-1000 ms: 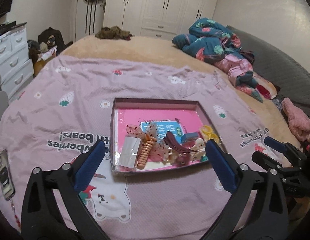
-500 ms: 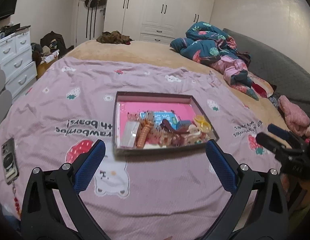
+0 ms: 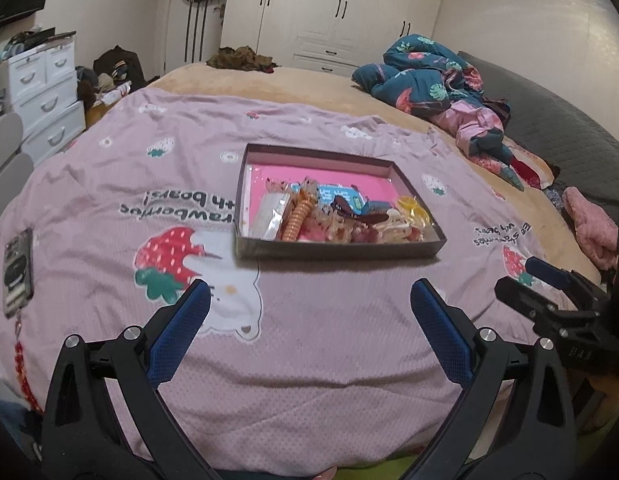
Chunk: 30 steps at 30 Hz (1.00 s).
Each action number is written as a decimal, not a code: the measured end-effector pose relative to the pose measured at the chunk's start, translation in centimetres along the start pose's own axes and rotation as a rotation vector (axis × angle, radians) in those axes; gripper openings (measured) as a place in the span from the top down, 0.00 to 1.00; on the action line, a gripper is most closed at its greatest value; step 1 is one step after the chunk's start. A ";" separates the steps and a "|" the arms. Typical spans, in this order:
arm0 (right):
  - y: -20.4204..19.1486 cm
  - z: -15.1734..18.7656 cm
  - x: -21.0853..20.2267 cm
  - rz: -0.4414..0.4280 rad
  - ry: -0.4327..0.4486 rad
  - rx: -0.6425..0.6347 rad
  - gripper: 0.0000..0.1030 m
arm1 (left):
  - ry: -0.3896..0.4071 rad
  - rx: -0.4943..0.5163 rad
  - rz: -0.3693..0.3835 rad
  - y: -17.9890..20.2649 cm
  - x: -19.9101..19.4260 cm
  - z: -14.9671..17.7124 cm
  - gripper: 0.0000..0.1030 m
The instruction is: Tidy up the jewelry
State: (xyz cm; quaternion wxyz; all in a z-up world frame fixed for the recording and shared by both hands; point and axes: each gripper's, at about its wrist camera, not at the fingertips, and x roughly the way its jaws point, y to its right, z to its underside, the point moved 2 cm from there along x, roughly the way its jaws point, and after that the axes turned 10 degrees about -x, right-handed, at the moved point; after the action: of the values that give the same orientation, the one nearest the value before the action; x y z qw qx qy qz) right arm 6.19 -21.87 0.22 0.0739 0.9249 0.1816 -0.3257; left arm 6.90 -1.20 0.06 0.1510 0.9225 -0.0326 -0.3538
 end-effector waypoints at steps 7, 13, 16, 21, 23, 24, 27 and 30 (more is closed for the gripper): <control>-0.5 0.9 0.5 -0.017 -0.012 0.007 0.04 | -0.007 0.000 -0.020 -0.2 0.1 0.5 0.09; -0.3 1.0 0.5 -0.019 -0.014 0.012 0.04 | -0.007 -0.006 -0.032 -0.4 0.1 0.5 0.09; -0.2 1.0 0.4 -0.019 -0.009 0.010 0.04 | -0.004 -0.007 -0.034 -0.5 0.0 0.5 0.09; -0.1 0.9 0.3 -0.018 -0.006 0.008 0.04 | -0.003 -0.004 -0.034 -0.3 -0.1 0.4 0.09; -0.1 0.8 0.3 -0.020 -0.007 0.007 0.04 | -0.006 -0.002 -0.036 -0.3 -0.1 0.4 0.09; -0.1 0.8 0.3 -0.018 -0.008 0.006 0.04 | -0.005 -0.004 -0.033 -0.3 -0.1 0.4 0.09; -0.1 0.7 0.2 -0.019 -0.010 0.004 0.04 | -0.005 0.002 -0.028 -0.2 -0.2 0.4 0.09; -0.1 0.6 0.2 -0.020 -0.010 0.003 0.04 | -0.004 0.008 -0.026 0.0 -0.4 0.4 0.09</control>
State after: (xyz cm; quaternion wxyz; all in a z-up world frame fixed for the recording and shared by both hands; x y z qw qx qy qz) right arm 5.93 -21.89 -0.38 0.0702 0.9216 0.1899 -0.3311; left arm 6.35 -1.25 0.01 0.1427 0.9227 -0.0223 -0.3574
